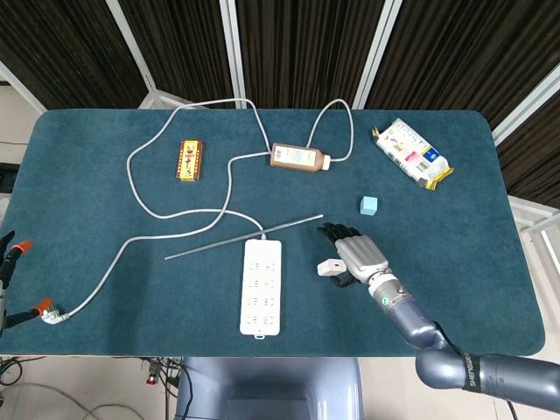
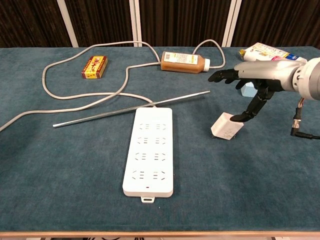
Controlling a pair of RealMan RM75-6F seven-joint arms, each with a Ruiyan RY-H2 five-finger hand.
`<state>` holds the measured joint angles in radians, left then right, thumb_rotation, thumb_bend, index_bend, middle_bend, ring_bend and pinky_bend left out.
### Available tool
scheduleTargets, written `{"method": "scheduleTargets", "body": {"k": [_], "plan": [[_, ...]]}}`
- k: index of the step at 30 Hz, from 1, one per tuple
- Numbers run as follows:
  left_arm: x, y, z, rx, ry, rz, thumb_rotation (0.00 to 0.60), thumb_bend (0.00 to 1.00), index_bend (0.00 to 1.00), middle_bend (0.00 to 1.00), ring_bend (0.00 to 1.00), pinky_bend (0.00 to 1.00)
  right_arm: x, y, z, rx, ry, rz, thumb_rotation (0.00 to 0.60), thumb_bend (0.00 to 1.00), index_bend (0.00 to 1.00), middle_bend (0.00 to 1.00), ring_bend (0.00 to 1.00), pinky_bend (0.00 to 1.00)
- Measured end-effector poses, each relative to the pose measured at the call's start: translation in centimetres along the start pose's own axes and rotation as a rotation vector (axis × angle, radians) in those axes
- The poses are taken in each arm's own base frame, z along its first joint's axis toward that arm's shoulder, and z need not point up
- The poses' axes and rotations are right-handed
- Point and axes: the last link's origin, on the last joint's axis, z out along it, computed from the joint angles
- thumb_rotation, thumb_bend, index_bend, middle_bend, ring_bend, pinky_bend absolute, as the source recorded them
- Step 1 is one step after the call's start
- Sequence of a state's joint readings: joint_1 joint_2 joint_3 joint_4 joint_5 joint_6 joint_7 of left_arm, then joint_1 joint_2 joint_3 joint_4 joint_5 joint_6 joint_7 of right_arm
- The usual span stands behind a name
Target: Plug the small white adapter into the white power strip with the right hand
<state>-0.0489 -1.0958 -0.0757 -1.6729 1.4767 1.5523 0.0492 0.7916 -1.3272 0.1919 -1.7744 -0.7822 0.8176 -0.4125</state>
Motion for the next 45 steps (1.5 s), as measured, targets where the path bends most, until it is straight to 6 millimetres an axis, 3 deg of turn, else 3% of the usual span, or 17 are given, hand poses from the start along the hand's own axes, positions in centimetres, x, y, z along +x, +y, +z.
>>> {"method": "scheduleTargets", "body": {"k": [6, 11, 23, 45], "plan": [[-0.1, 0.0, 0.0, 0.001, -0.003, 0.003, 0.600, 0.09, 0.19, 0.00, 0.00, 0.00, -1.2, -0.3, 0.8, 0.001, -0.002, -0.030, 0.600, 0.36, 0.01, 0.07, 0.13, 0.22], [-0.1, 0.0, 0.1, 0.005, -0.004, 0.007, 0.600, 0.09, 0.19, 0.00, 0.00, 0.00, -1.6, 0.1, 1.2, -0.015, 0.009, -0.029, 0.600, 0.36, 0.09, 0.14, 0.18, 0.24], [-0.3, 0.2, 0.1, 0.004, -0.010, 0.017, 0.600, 0.09, 0.19, 0.00, 0.00, 0.00, -2.7, 1.3, 1.7, -0.037, 0.012, -0.015, 0.600, 0.36, 0.22, 0.24, 0.24, 0.24], [-0.5, 0.2, 0.1, 0.005, -0.018, 0.024, 0.600, 0.09, 0.19, 0.00, 0.00, 0.00, -3.4, 1.3, 2.5, -0.025, 0.018, -0.019, 0.600, 0.36, 0.33, 0.32, 0.31, 0.26]]}}
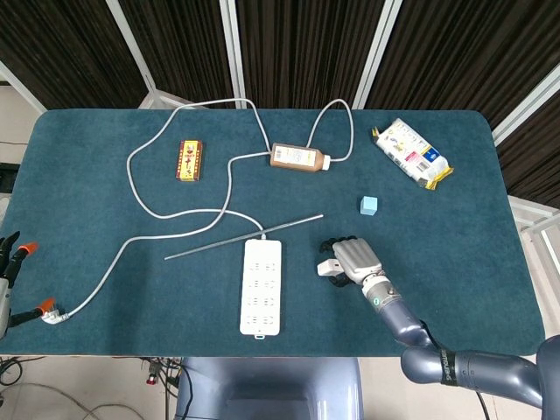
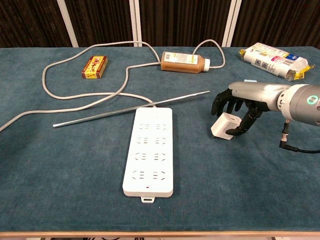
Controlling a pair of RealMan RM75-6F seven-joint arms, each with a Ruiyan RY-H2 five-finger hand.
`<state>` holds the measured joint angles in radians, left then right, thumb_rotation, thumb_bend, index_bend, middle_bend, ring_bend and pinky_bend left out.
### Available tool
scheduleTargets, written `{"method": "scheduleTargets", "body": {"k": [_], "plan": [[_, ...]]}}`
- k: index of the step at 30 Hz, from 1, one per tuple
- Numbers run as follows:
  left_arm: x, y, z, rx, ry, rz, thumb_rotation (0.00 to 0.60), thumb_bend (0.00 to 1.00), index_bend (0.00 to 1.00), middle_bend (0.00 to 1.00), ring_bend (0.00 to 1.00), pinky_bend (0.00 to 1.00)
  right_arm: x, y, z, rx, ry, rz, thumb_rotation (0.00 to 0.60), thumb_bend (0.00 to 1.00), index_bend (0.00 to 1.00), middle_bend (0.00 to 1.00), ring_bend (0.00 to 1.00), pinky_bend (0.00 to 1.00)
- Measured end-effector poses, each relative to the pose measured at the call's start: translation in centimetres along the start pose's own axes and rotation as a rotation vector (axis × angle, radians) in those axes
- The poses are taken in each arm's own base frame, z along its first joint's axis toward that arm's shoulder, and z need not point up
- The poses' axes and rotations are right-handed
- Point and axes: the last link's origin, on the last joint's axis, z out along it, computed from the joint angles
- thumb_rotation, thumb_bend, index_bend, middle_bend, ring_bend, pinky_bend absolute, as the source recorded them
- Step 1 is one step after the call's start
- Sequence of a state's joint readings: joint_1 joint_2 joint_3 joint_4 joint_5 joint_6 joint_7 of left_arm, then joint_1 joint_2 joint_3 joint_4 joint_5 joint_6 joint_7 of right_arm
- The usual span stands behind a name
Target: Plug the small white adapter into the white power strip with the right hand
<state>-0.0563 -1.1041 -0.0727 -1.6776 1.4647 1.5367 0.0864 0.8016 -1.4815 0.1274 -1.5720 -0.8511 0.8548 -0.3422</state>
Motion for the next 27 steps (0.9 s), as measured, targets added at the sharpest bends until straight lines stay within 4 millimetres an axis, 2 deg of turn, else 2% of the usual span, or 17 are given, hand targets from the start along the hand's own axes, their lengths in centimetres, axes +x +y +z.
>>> {"method": "scheduleTargets", "body": {"k": [22, 27], "plan": [[-0.18, 0.12, 0.01, -0.001, -0.005, 0.008, 0.600, 0.09, 0.19, 0.00, 0.00, 0.00, 0.03, 0.03, 0.48, -0.006, 0.000, -0.015, 0.600, 0.41, 0.45, 0.38, 0.40, 0.27], [-0.21, 0.12, 0.02, 0.000, -0.007, 0.010, 0.600, 0.09, 0.19, 0.00, 0.00, 0.00, -0.04, -0.04, 0.62, -0.005, -0.001, -0.011, 0.600, 0.45, 0.48, 0.41, 0.43, 0.28]]}}
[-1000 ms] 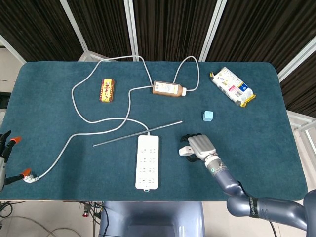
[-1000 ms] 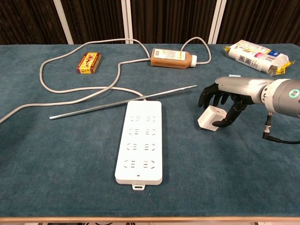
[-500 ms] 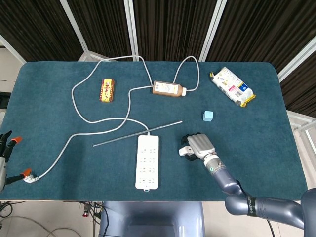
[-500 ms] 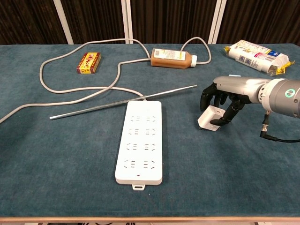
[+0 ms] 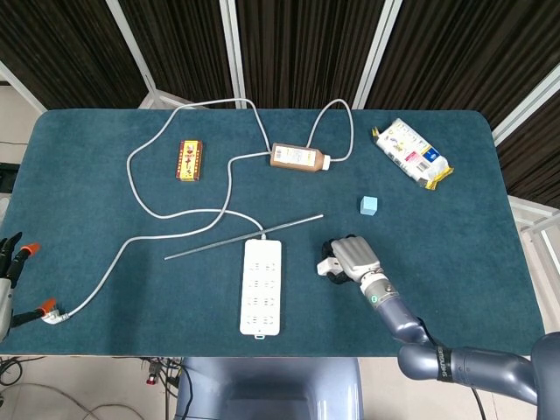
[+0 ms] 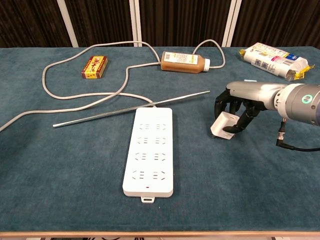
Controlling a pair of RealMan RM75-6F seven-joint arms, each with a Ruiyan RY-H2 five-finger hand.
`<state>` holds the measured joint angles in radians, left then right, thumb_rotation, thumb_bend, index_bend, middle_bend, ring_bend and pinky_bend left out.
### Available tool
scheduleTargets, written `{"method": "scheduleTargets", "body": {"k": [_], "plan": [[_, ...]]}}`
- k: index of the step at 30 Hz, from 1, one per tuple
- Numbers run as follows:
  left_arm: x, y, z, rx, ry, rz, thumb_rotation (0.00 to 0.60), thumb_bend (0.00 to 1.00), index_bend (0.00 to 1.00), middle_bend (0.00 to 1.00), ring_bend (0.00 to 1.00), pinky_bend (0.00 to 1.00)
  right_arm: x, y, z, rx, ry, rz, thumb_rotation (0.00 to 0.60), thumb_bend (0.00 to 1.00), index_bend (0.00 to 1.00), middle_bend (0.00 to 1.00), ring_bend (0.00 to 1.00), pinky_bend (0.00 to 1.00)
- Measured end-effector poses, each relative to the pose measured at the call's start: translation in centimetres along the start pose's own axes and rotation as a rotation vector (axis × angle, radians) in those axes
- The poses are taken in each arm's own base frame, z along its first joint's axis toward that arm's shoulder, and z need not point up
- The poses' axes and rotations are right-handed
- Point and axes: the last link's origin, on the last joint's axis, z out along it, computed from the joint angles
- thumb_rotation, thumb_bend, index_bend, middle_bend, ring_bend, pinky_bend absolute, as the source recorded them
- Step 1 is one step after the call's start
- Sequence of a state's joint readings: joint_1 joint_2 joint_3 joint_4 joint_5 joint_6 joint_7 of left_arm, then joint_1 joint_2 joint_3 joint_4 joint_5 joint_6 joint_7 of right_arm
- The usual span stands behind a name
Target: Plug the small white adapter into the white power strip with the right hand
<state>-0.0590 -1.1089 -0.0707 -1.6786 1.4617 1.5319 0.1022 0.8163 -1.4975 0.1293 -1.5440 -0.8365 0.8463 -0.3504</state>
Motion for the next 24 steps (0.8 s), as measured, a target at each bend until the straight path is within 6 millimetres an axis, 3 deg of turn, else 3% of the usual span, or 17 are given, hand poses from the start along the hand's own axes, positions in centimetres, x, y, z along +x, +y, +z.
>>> {"method": "scheduleTargets", "body": {"k": [14, 24], "plan": [[0.1, 0.0, 0.0, 0.001, 0.003, -0.001, 0.600, 0.09, 0.19, 0.00, 0.00, 0.00, -0.1, -0.2, 0.1, 0.013, 0.008, 0.023, 0.600, 0.50, 0.60, 0.50, 0.52, 0.32], [0.1, 0.0, -0.1, 0.001, 0.003, -0.004, 0.600, 0.09, 0.19, 0.00, 0.00, 0.00, 0.9, -0.8, -0.3, 0.046, 0.029, 0.032, 0.600, 0.51, 0.62, 0.51, 0.53, 0.32]]}}
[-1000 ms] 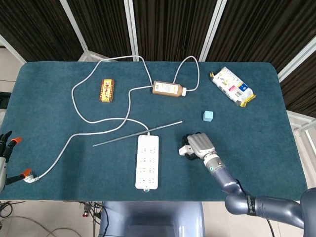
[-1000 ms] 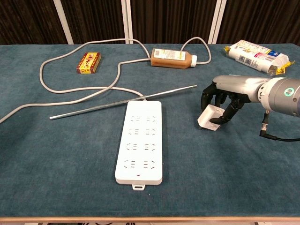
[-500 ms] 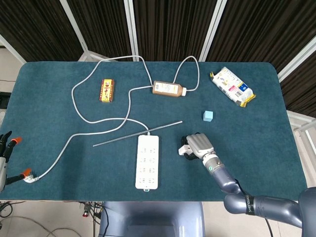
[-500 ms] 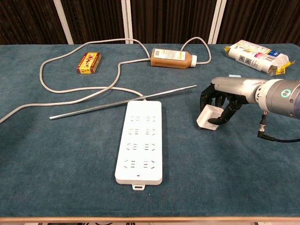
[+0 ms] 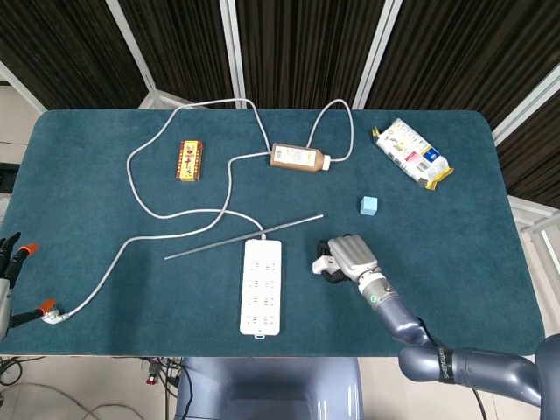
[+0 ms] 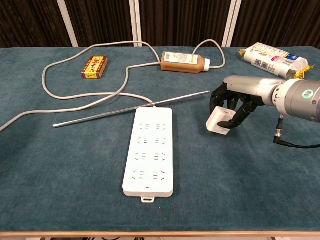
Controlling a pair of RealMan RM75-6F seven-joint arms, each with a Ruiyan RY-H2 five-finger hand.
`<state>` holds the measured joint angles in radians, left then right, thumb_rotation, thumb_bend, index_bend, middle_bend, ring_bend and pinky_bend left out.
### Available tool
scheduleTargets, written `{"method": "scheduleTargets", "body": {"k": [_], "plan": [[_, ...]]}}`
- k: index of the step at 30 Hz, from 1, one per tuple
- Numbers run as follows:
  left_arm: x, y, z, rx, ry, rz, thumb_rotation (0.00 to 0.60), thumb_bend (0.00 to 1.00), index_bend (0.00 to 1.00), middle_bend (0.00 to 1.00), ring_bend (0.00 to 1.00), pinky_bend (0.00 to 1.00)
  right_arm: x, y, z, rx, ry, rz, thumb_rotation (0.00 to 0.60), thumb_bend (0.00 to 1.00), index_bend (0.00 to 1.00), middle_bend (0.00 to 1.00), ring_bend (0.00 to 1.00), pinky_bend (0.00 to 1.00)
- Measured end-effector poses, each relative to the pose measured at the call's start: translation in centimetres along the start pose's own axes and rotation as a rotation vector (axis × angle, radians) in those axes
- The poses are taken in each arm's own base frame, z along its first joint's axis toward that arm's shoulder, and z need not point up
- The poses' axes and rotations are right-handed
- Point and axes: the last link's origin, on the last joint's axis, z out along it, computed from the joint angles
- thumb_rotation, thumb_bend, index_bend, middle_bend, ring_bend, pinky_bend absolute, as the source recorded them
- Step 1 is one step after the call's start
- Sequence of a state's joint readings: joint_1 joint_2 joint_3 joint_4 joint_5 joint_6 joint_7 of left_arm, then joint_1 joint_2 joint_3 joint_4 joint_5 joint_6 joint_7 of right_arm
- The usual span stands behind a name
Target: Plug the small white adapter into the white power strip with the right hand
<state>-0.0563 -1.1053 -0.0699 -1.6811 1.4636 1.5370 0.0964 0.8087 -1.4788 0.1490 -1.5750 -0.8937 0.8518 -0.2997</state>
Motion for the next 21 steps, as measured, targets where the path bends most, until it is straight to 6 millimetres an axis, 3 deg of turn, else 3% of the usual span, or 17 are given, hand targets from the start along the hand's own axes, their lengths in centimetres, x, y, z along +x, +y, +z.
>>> {"method": "scheduleTargets", "body": {"k": [12, 21], "plan": [[0.4, -0.3, 0.0, 0.009, 0.003, -0.014, 0.600, 0.09, 0.19, 0.00, 0.00, 0.00, 2.4, -2.7, -0.2, 0.026, 0.035, -0.100, 0.600, 0.51, 0.63, 0.52, 0.54, 0.32], [0.6, -0.5, 0.0, 0.007, 0.001, -0.029, 0.600, 0.09, 0.19, 0.00, 0.00, 0.00, 3.7, -5.3, 0.0, -0.096, 0.037, -0.206, 0.600, 0.51, 0.64, 0.53, 0.55, 0.33]]}}
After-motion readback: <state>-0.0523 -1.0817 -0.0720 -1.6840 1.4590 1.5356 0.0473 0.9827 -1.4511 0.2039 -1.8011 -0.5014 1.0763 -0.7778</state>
